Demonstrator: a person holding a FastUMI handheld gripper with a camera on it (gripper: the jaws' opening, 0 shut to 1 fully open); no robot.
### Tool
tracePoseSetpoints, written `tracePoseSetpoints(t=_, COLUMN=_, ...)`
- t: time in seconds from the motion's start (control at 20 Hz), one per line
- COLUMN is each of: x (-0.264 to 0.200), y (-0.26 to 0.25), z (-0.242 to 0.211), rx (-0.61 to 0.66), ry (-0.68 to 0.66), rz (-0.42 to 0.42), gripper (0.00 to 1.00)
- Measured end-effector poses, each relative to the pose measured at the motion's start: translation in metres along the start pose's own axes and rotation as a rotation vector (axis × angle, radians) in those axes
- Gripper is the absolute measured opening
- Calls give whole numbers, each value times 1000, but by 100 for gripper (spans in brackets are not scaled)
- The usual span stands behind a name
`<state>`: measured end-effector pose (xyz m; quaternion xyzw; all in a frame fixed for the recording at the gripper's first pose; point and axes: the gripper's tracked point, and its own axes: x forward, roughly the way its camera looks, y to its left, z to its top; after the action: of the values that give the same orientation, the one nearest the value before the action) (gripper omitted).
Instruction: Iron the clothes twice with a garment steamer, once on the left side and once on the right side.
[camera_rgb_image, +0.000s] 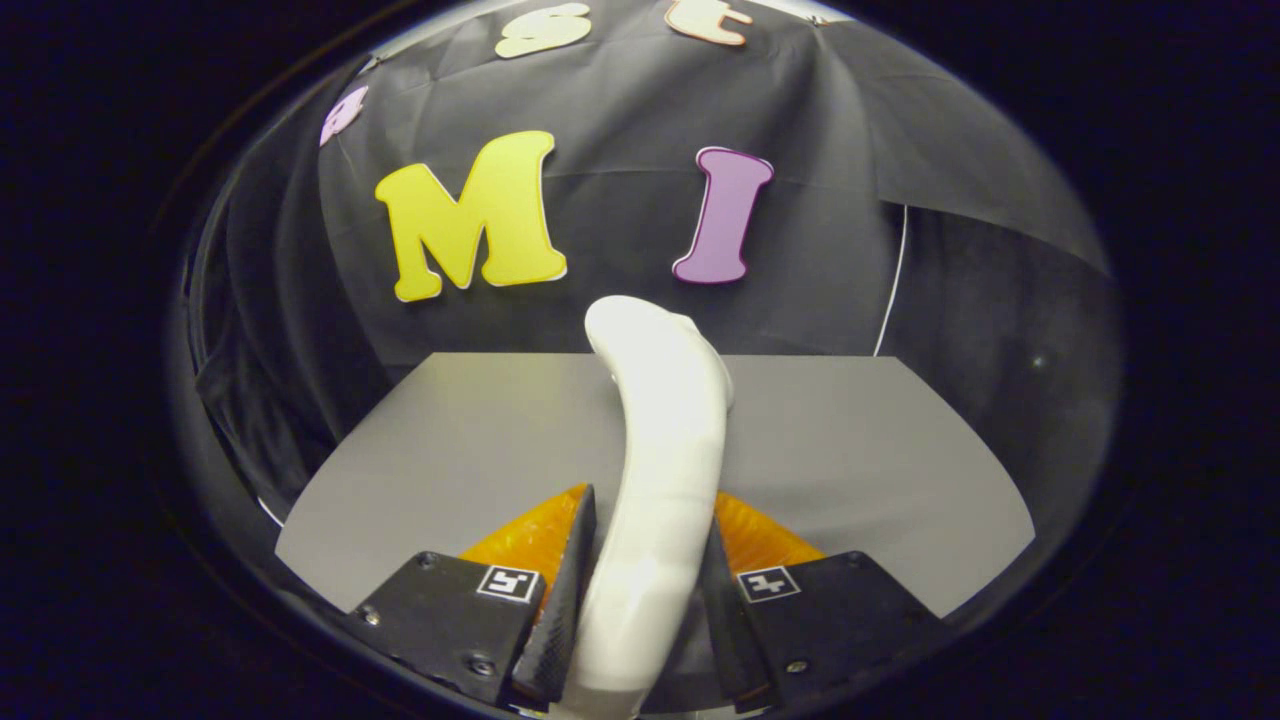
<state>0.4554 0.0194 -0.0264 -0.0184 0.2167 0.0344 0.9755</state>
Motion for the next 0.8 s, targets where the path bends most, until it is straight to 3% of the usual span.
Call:
tracePoseSetpoints(t=0.4, x=-42, y=32, z=0, rx=22, ry=-69, rz=31, gripper=43)
tracePoseSetpoints(t=0.8, x=-138, y=76, z=24, rx=49, ry=-217, rz=-31, gripper=41)
